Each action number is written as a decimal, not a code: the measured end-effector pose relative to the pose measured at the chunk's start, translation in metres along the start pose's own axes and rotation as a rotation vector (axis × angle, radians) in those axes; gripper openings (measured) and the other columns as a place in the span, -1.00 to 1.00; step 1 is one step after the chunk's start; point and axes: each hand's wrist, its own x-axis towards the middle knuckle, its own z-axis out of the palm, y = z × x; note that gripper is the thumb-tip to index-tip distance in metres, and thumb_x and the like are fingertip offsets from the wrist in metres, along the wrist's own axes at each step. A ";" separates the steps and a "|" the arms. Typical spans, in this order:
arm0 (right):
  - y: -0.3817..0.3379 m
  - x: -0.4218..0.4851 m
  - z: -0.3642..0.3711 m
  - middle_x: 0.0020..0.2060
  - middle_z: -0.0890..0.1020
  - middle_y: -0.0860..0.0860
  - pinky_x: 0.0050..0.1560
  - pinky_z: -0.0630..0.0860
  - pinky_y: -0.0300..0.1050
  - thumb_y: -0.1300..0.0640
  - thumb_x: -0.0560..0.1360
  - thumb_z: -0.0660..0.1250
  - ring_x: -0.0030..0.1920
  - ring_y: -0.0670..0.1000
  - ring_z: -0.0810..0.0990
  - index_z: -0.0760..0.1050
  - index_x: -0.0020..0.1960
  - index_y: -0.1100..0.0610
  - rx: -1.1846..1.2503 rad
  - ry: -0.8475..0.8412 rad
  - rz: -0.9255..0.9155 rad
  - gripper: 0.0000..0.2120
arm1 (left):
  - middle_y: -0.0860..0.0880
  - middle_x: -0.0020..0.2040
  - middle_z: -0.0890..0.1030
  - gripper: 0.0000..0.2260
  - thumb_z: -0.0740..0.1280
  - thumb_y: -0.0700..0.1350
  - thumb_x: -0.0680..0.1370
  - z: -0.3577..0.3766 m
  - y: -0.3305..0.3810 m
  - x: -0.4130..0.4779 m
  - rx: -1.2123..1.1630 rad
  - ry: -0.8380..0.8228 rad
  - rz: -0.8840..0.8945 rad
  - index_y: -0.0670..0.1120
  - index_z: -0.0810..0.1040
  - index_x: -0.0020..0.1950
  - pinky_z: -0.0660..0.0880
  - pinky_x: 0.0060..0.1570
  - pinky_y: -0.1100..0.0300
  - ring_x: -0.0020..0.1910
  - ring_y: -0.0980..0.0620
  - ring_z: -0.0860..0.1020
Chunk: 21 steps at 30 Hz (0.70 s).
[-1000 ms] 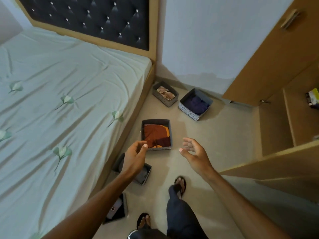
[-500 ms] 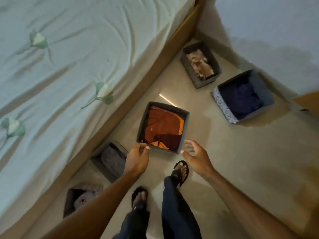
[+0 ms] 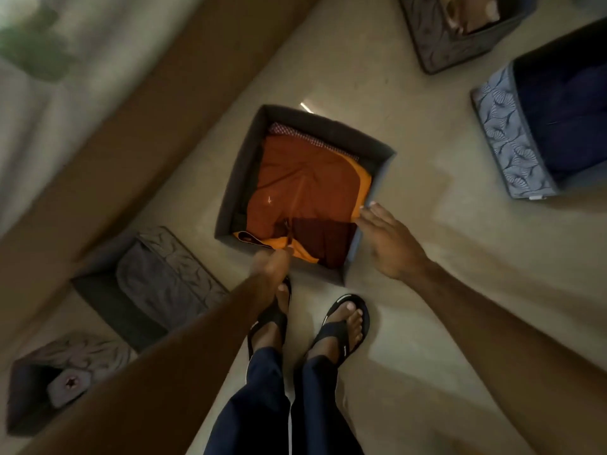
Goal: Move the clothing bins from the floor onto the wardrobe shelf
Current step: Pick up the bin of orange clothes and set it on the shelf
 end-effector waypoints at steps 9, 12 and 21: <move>-0.040 -0.032 0.021 0.32 0.47 0.23 0.40 0.33 0.07 0.36 0.23 0.32 0.33 0.27 0.38 0.38 0.36 0.34 -0.027 -0.039 -0.020 -0.33 | 0.08 0.42 0.35 -0.42 0.31 -0.11 0.59 -0.034 0.042 0.013 0.043 0.019 0.523 -0.02 0.17 0.56 0.28 0.27 0.23 0.39 0.06 0.32; -0.056 -0.010 0.006 0.36 0.43 0.14 0.30 0.39 0.05 0.36 0.33 0.25 0.34 0.19 0.35 0.31 0.43 0.20 0.173 0.002 -0.017 -0.34 | -0.01 0.44 0.38 -0.48 0.31 -0.06 0.59 -0.035 0.037 0.019 0.192 -0.017 0.544 -0.02 0.26 0.53 0.30 0.24 0.25 0.42 -0.04 0.36; -0.008 0.025 -0.020 0.51 0.05 0.34 0.36 0.30 0.21 0.12 0.34 0.41 0.50 0.33 0.07 0.30 0.36 0.38 0.023 0.135 0.585 -0.33 | -0.12 0.39 0.46 -0.43 0.40 -0.03 0.51 -0.004 0.022 0.025 -0.127 -0.018 0.205 -0.05 0.31 0.49 0.38 0.35 -0.09 0.34 -0.15 0.45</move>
